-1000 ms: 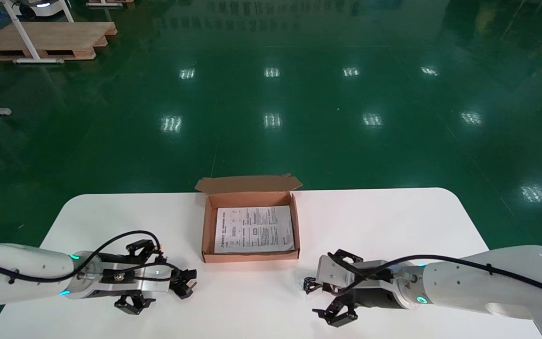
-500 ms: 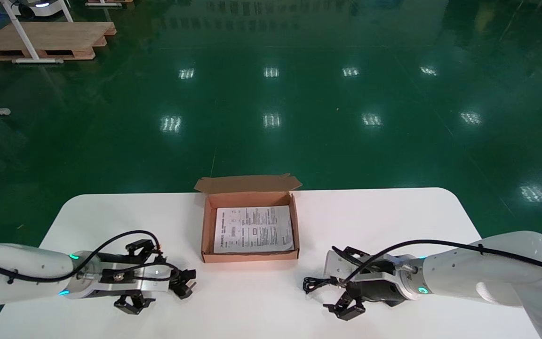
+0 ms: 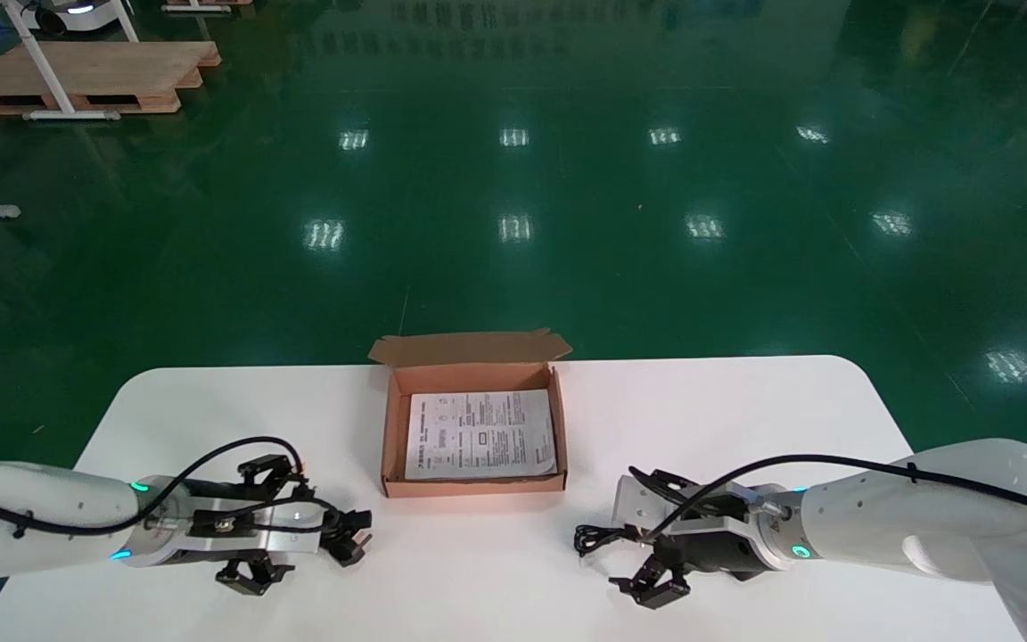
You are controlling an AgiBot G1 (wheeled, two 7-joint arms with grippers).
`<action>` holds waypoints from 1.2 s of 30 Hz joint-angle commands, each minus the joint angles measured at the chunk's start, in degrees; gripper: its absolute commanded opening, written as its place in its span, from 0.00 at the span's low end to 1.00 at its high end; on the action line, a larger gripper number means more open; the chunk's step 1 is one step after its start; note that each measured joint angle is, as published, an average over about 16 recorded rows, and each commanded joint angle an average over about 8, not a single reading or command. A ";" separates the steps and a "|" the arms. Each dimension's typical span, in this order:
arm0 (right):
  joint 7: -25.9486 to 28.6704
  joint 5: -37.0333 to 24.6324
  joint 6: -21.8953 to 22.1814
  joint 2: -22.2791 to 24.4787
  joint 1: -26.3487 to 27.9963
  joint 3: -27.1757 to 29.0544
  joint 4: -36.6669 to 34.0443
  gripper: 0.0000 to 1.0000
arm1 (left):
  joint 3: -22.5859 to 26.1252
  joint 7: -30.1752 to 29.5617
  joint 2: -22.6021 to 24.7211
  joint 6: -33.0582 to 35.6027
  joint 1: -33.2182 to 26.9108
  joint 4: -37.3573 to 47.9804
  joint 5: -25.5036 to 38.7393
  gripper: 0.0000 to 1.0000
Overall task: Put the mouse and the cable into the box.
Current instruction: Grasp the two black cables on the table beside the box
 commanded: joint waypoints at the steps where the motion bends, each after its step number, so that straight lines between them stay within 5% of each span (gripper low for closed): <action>1: 0.04 0.00 0.00 0.09 -0.10 0.00 0.29 0.00 | -0.01 0.00 -0.01 0.01 0.01 -0.01 -0.01 0.00; 36: 0.22 -0.07 0.03 0.44 -0.42 -0.06 1.38 0.00 | -0.02 0.00 -0.02 0.00 0.01 -0.05 -0.03 0.00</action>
